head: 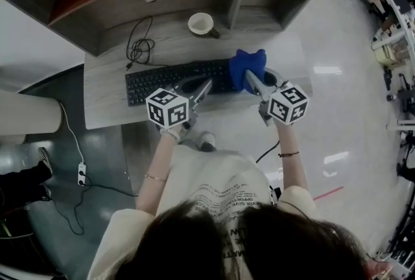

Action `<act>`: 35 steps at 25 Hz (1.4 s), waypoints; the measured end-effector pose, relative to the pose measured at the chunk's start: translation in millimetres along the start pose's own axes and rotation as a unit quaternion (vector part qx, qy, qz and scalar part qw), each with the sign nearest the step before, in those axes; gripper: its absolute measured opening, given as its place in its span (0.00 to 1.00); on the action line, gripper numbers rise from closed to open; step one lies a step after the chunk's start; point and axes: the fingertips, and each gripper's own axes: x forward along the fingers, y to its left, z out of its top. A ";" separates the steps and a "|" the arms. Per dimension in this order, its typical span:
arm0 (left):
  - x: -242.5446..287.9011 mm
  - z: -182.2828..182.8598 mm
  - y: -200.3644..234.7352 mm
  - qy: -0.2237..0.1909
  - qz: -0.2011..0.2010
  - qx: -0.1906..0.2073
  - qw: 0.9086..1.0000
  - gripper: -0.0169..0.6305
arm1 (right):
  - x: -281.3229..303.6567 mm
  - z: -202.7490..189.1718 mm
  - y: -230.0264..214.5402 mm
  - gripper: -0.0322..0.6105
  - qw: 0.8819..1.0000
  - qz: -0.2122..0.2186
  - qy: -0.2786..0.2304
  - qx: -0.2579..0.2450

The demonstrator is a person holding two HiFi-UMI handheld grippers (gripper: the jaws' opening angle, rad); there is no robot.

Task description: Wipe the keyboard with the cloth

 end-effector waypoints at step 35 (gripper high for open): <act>-7.6 -14.9 39.9 -0.005 0.024 -0.063 0.998 0.02 | 52.9 -48.1 -3.2 0.13 0.997 0.016 0.067 0.030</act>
